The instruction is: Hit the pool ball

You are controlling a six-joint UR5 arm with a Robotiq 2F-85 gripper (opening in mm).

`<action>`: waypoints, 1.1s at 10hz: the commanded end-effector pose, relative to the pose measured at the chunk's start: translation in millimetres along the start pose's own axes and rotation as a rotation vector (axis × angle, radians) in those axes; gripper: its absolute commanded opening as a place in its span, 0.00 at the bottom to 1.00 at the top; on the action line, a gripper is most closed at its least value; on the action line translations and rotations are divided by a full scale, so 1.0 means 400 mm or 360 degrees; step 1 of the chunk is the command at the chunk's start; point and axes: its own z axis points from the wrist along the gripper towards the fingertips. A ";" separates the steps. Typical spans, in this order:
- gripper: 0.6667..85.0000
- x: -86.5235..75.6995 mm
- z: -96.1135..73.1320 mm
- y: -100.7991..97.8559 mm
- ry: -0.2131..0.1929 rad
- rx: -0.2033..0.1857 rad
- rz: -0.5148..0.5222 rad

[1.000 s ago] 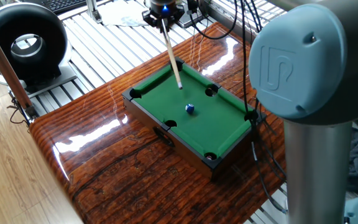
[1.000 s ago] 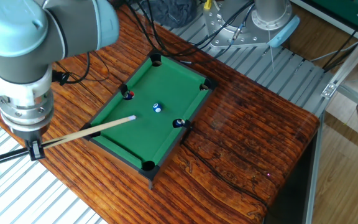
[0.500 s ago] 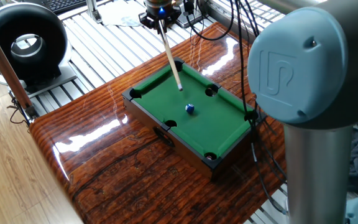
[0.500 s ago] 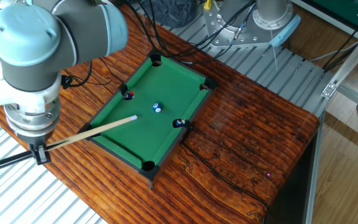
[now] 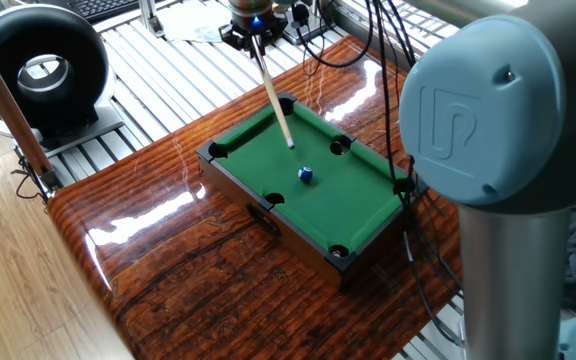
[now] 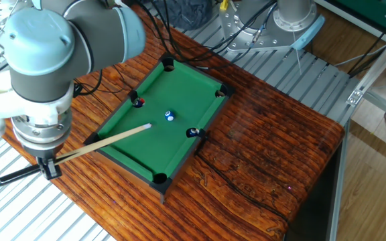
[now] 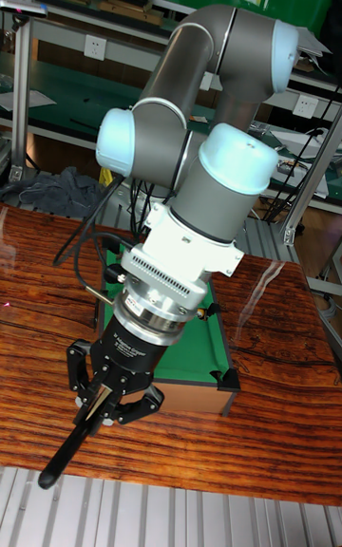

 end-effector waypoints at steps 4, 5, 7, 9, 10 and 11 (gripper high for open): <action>0.00 0.024 -0.014 0.017 0.0013 0.0003 -0.0051; 0.00 0.030 -0.017 0.021 0.0009 0.0001 -0.0051; 0.00 0.031 -0.019 0.024 0.0001 0.0000 -0.0051; 0.00 0.009 -0.017 0.026 -0.0056 0.0001 -0.0017; 0.00 -0.002 -0.018 0.023 -0.0083 0.0006 -0.0003; 0.00 -0.002 -0.020 0.025 -0.0084 0.0001 -0.0002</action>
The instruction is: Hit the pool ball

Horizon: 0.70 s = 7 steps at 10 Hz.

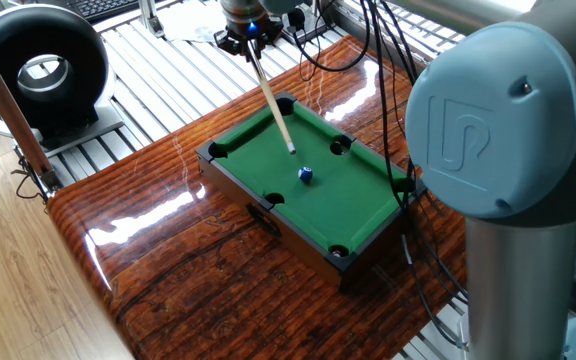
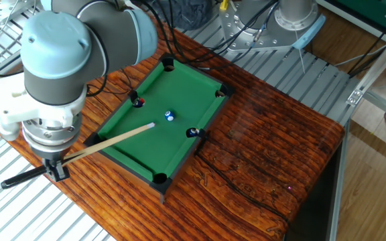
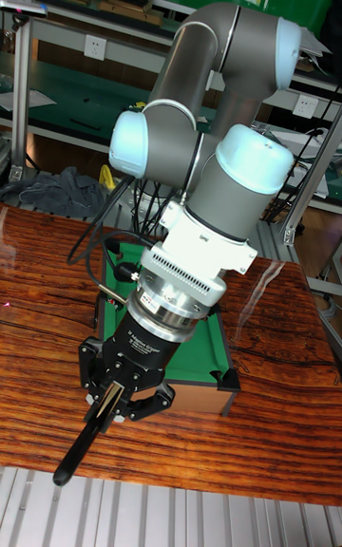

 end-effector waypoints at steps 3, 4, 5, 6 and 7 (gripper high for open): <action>0.00 0.005 -0.008 0.017 -0.0009 -0.0037 0.0033; 0.00 0.012 -0.008 0.020 -0.0012 -0.0036 0.0022; 0.00 0.015 -0.007 0.018 -0.0024 -0.0021 -0.0008; 0.00 0.015 -0.008 0.015 -0.0047 0.0000 -0.0055; 0.00 0.015 -0.009 0.013 -0.0061 0.0015 -0.0095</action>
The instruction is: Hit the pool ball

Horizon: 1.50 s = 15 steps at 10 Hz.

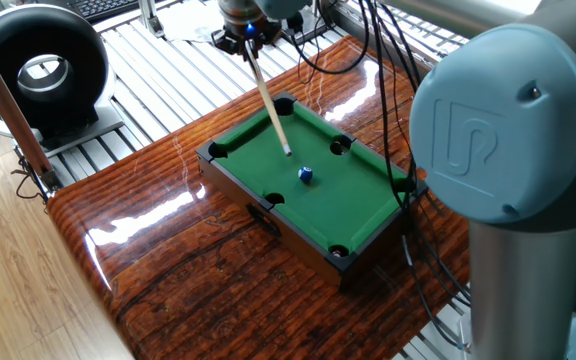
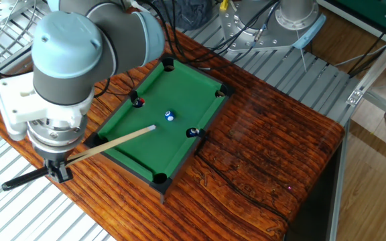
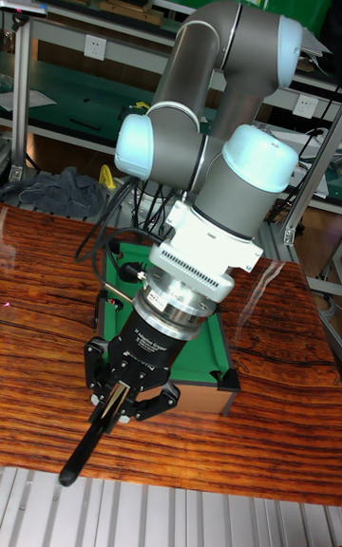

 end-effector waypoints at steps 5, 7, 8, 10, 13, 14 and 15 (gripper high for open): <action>0.00 0.030 -0.011 0.035 0.0006 -0.0052 -0.0046; 0.00 0.041 -0.011 0.040 0.0003 -0.0051 -0.0078; 0.00 0.047 -0.011 0.045 0.0005 -0.0058 -0.0088; 0.00 0.072 -0.013 0.051 0.0017 -0.0056 -0.0139; 0.00 0.121 -0.018 0.067 0.0029 -0.0054 -0.0175; 0.00 0.134 -0.026 0.070 0.0032 -0.0048 -0.0179; 0.00 0.150 -0.034 0.075 0.0029 -0.0041 -0.0176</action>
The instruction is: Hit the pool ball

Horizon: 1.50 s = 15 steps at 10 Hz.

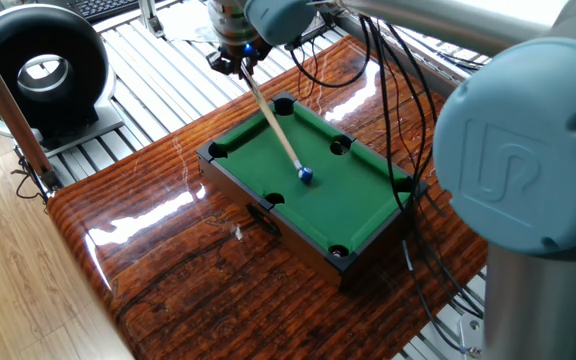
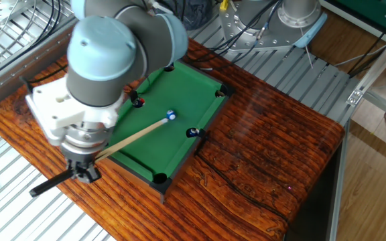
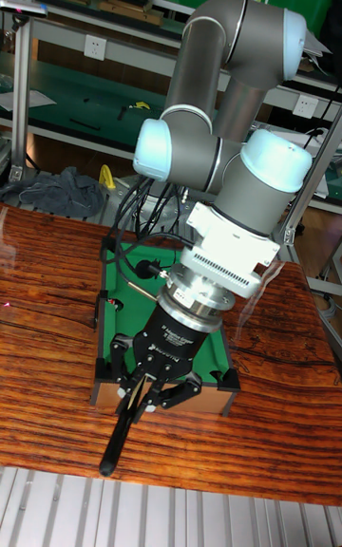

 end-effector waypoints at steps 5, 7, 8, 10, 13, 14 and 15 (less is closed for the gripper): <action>0.00 0.013 -0.016 0.019 0.0010 -0.0020 -0.0024; 0.00 -0.013 -0.015 0.015 0.0014 -0.0035 -0.0045; 0.00 -0.031 -0.016 0.008 0.0015 -0.0038 -0.0062; 0.00 -0.057 -0.009 0.005 -0.0010 -0.0042 -0.0062; 0.00 -0.092 0.003 0.004 -0.0022 -0.0043 -0.0024; 0.00 -0.095 0.008 0.004 -0.0008 -0.0046 -0.0014; 0.00 -0.094 0.014 0.011 0.0017 -0.0073 0.0003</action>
